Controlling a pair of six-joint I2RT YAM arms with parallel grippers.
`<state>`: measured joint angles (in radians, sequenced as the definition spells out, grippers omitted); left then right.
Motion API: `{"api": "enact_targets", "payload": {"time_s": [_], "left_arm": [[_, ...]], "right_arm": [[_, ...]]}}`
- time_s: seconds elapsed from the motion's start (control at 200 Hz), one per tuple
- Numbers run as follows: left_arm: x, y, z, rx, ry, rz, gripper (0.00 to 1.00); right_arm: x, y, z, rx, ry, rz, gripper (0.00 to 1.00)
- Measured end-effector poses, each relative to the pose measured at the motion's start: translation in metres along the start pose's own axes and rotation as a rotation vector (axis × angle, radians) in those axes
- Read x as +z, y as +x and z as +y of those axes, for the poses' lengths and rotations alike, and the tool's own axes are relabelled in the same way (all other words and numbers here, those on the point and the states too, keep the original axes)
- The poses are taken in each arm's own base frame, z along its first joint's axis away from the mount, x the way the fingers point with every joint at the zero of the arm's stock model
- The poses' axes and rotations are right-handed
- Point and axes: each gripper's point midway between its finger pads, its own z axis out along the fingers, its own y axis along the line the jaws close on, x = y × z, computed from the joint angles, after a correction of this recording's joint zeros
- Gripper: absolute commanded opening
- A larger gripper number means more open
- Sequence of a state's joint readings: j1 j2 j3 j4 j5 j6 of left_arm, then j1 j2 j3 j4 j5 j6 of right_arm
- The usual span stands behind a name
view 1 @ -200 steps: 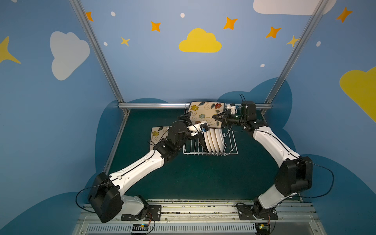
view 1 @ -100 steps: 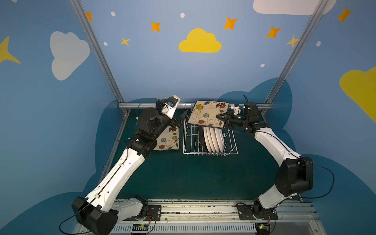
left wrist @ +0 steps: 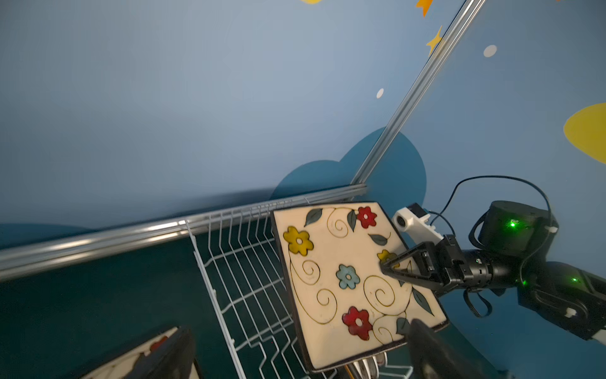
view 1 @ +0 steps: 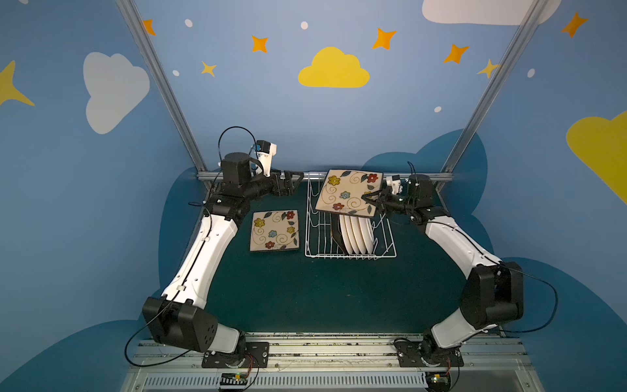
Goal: Unload the plates from the dish rack
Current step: Pick up a plate from the dish rack.
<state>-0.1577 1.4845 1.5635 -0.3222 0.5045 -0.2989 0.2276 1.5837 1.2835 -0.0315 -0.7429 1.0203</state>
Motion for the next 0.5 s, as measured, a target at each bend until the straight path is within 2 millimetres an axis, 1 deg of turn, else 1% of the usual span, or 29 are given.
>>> {"api": "enact_targets", "payload": {"time_s": [0.11, 0.345, 0.496], "left_arm": [[0.01, 0.011, 0.003, -0.097, 0.058, 0.068, 1.0], [0.031, 0.025, -0.008, -0.224, 0.216, 0.174, 1.0], [0.044, 0.04, -0.007, -0.3, 0.267, 0.241, 1.0]], "right_arm": [[-0.003, -0.001, 0.011, -0.044, -0.033, -0.006, 0.0], [-0.005, 0.0, 0.028, -0.108, -0.105, 0.01, 0.0], [-0.004, 0.004, 0.038, -0.146, -0.142, 0.025, 0.0]]}}
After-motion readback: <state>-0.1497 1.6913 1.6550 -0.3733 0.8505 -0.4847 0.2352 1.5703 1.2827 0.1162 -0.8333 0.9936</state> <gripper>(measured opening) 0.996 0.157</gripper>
